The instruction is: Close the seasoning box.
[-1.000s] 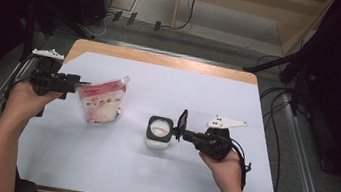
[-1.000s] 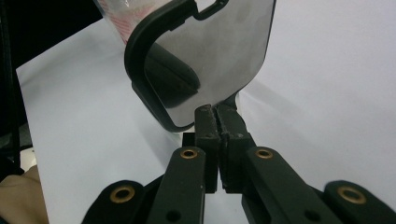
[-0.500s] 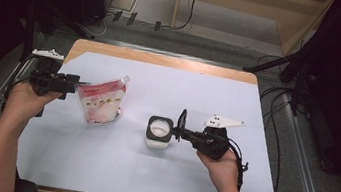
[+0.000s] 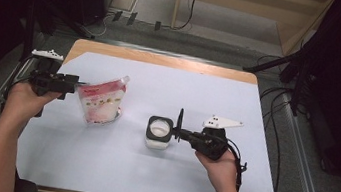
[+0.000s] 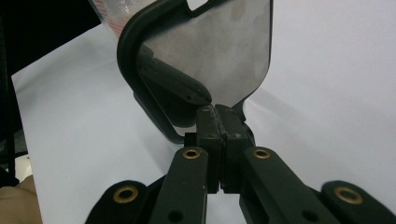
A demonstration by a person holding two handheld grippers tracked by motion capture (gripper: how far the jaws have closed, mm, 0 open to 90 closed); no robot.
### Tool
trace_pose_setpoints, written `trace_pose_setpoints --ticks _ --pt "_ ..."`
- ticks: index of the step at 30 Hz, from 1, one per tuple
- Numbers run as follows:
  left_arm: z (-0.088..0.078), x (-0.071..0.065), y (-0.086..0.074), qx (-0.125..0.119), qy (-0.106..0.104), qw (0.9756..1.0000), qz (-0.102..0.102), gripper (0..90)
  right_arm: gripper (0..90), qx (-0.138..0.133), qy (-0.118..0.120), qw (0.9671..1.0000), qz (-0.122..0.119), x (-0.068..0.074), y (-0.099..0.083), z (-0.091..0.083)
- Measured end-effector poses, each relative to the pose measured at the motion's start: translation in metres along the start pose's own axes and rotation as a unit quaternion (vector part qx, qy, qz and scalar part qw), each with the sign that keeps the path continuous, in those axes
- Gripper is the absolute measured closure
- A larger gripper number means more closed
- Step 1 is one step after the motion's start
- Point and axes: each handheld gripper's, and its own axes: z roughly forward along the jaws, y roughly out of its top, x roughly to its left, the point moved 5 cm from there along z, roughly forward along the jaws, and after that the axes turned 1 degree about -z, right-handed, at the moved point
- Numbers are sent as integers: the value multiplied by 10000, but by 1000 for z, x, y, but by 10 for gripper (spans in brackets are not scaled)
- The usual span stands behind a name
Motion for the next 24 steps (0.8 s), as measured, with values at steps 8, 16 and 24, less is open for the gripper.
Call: trace_pose_setpoints --ticks 8,16,24 --pt "-1 1 0 -17 13 10000 -55 406 900 14 21 10000 -61 4 0 3" --pt "0 2 -1 -5 5 10000 -46 406 900 11 52 10000 -69 7 1 5" --pt "0 2 -1 17 14 10000 -36 407 900 -17 66 9999 -98 9 1 6"
